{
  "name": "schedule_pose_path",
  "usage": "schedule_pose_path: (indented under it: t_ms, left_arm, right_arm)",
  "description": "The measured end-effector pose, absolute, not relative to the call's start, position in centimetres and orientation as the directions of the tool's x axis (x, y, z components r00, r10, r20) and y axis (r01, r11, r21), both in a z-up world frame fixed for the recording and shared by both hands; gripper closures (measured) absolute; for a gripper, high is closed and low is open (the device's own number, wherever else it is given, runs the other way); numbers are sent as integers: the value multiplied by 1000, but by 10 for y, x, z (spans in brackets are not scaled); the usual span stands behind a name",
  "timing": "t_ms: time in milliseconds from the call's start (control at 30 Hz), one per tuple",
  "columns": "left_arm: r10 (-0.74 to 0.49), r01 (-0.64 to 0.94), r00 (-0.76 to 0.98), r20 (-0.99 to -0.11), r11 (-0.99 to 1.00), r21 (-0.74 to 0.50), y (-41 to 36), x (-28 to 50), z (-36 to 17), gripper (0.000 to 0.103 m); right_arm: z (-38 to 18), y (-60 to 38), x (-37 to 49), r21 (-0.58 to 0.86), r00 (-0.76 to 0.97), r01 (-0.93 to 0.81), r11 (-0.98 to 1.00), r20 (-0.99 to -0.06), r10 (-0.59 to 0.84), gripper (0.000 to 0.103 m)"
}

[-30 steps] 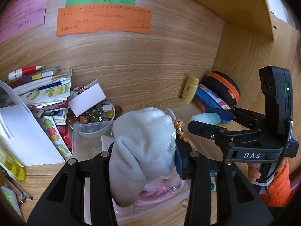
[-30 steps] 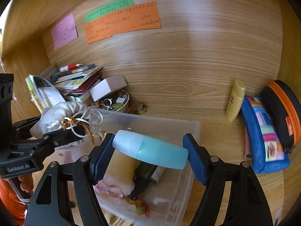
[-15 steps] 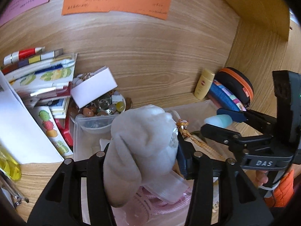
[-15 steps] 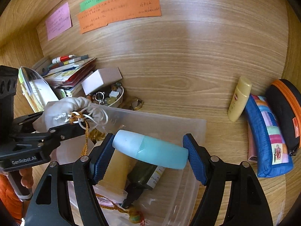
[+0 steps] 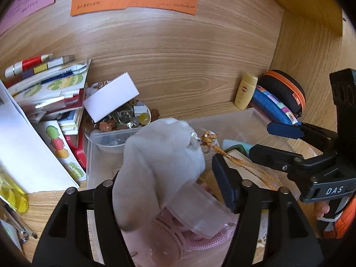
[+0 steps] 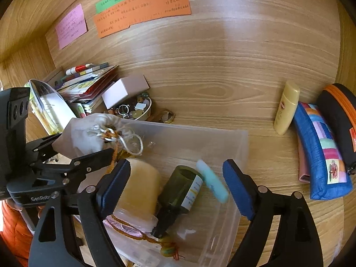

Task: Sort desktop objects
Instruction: 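Open both tools, releasing the pouch and blue tube into the clear box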

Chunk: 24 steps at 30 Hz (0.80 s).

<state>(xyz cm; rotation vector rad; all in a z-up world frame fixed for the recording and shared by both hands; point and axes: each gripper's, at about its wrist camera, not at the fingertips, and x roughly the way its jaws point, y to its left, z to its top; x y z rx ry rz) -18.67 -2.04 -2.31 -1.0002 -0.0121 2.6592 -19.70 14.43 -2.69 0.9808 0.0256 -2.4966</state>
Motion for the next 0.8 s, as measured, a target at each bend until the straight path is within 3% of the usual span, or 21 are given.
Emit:
schedule_pose_path:
  t_ms: [133, 300, 667, 800]
  left_arm:
    - [285, -294, -730, -621, -951, -92, -17, -179, -16, 21]
    - [284, -293, -752, -595, -952, -84, -18, -170, -6, 11]
    - [234, -251, -796, -558, -967, -47, -22, -142, 11, 7]
    - [217, -238, -810, -544, -971, -33, -24, -126, 17, 5]
  right_arm:
    - [-25, 147, -195, 157, -643, 427, -891, -640, -421, 17]
    - [-19, 154, -196, 201, -636, 430, -880, -625, -454, 14]
    - [9, 163, -167, 184, -687, 420, -889, -575, -444, 12]
    - [13, 163, -148, 156, -711, 416, -896, -558, -428, 2]
